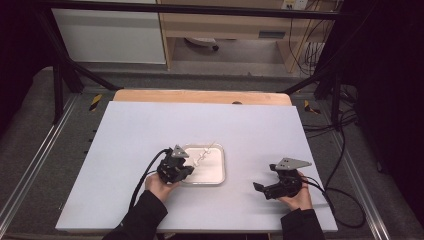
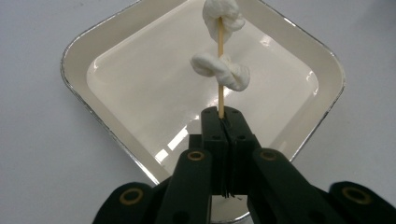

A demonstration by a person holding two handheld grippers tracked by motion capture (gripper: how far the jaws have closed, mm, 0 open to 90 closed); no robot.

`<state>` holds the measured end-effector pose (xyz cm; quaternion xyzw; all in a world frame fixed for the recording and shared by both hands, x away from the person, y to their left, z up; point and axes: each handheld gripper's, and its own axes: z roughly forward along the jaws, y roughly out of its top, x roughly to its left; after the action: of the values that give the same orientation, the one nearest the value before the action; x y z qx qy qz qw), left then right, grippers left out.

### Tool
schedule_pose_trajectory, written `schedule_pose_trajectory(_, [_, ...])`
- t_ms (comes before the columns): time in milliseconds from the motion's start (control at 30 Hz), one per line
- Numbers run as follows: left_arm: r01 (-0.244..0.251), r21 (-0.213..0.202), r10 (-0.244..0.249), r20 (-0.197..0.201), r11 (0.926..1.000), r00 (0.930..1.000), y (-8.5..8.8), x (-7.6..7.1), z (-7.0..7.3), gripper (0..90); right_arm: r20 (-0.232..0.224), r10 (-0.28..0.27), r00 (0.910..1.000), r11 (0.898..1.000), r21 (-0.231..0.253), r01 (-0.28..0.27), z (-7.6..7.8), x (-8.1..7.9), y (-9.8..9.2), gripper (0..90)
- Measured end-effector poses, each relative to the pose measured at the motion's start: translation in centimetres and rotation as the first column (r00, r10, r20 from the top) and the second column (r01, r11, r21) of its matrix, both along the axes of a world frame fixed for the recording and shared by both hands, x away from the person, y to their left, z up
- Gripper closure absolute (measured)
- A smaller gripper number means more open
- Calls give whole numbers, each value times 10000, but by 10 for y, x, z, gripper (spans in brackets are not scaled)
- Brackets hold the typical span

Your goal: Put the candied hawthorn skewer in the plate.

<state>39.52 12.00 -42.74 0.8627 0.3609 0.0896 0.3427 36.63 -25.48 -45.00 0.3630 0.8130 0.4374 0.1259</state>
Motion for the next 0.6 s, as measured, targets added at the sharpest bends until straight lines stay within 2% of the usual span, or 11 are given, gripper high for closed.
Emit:
schedule_pose_trajectory(133, [-72,284,73,-39,9996,10000,-2,0,-5,882,-12,-2,10000,10000,31,2,0,0,0,4])
schedule_pose_trajectory(433, [-165,582,178,-212,9982,9996,-3,0,-8,880,-37,-3,10000,10000,-12,3,0,0,0,4])
schedule_pose_trajectory(600, [-150,681,163,-184,9976,9997,-4,0,-8,877,-50,-16,10000,10000,12,16,-1,0,0,4])
